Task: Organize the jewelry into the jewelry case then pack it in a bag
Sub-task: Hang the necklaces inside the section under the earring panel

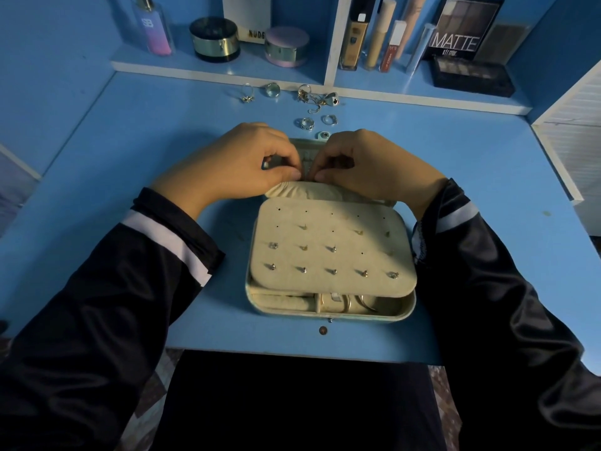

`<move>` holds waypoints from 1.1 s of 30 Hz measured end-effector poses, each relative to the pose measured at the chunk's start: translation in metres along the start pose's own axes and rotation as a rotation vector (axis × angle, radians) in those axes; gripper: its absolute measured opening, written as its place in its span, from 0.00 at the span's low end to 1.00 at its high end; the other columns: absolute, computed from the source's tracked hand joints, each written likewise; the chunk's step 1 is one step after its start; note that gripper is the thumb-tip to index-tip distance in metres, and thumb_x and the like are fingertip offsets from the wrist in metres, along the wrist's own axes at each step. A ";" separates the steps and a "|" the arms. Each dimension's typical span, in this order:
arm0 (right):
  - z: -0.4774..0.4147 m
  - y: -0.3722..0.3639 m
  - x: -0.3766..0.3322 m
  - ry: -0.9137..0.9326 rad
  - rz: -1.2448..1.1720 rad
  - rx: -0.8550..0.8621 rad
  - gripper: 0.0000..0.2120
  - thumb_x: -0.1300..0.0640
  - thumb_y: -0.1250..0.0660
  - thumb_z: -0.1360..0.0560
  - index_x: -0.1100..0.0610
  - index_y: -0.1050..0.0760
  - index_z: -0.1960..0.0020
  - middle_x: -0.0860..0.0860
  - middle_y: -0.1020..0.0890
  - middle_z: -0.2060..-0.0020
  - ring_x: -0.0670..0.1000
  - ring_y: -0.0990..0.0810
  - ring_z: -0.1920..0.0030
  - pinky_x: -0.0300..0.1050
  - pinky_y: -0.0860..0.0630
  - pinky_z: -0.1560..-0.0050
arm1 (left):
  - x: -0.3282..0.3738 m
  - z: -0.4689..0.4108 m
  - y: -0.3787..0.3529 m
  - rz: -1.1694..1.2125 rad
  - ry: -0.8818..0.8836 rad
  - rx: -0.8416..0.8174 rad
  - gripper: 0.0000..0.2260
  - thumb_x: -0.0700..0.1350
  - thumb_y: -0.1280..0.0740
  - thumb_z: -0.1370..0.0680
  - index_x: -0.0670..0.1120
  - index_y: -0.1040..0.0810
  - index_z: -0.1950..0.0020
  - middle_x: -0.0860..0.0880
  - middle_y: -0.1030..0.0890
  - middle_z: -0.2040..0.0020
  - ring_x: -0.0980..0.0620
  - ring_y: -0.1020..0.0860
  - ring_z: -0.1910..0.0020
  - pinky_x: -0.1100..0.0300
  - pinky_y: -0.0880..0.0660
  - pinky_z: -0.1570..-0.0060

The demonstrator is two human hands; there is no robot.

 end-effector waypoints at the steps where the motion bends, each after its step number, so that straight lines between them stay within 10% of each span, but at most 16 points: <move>1: 0.000 0.000 0.000 0.001 -0.004 -0.004 0.05 0.61 0.30 0.25 0.53 0.18 0.54 0.38 0.24 0.61 0.33 0.26 0.62 0.25 0.32 0.58 | 0.000 0.000 -0.001 0.007 -0.002 -0.006 0.02 0.45 0.29 0.23 0.48 0.16 0.54 0.50 0.20 0.58 0.50 0.26 0.55 0.51 0.28 0.50; 18: 0.002 0.001 0.002 0.002 -0.012 -0.021 0.05 0.61 0.31 0.25 0.54 0.17 0.52 0.41 0.22 0.59 0.36 0.25 0.61 0.26 0.31 0.57 | -0.007 0.002 0.001 0.065 0.049 -0.054 0.03 0.44 0.28 0.24 0.51 0.17 0.55 0.60 0.20 0.59 0.60 0.25 0.56 0.78 0.36 0.58; 33: 0.003 0.000 -0.002 0.042 -0.063 0.022 0.07 0.63 0.31 0.25 0.53 0.17 0.52 0.38 0.23 0.60 0.33 0.25 0.61 0.25 0.32 0.56 | -0.012 0.001 -0.001 0.096 0.086 -0.071 0.03 0.46 0.27 0.24 0.55 0.16 0.53 0.59 0.19 0.58 0.66 0.25 0.58 0.76 0.37 0.60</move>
Point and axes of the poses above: each hand's wrist, its own z-axis away from the middle knuckle, its own y-axis out of the back of the hand, x = y × z, the point moved 6 cm from there along -z, towards the middle knuckle
